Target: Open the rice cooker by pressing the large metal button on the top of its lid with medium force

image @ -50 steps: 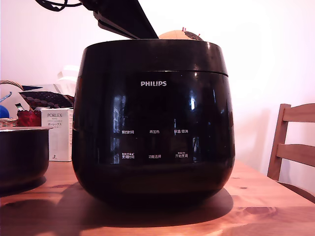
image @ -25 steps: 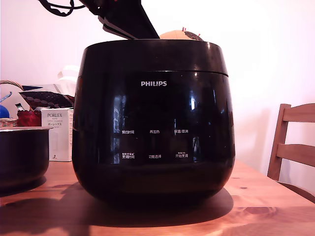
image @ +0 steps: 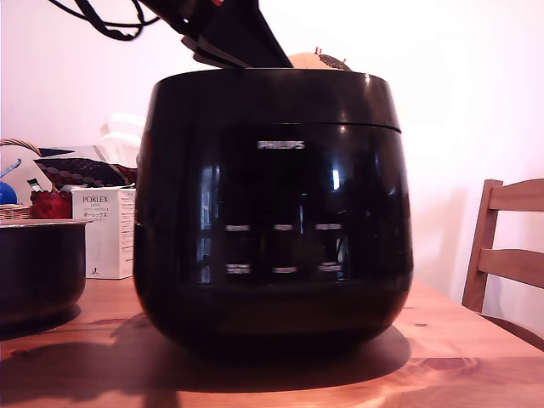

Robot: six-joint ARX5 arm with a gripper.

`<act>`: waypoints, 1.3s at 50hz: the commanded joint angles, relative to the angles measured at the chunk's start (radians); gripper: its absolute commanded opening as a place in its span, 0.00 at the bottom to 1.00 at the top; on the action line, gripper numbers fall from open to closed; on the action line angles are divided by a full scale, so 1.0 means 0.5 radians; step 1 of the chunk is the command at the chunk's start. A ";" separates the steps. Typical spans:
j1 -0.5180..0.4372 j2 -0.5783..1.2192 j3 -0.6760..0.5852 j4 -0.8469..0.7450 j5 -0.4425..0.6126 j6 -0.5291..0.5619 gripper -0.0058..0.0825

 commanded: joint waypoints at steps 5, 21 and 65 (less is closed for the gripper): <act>0.088 0.101 -0.088 0.043 0.019 -0.027 0.04; 0.121 0.101 -0.088 0.060 0.246 -0.037 0.04; 0.205 0.090 -0.088 0.066 0.241 -0.027 0.04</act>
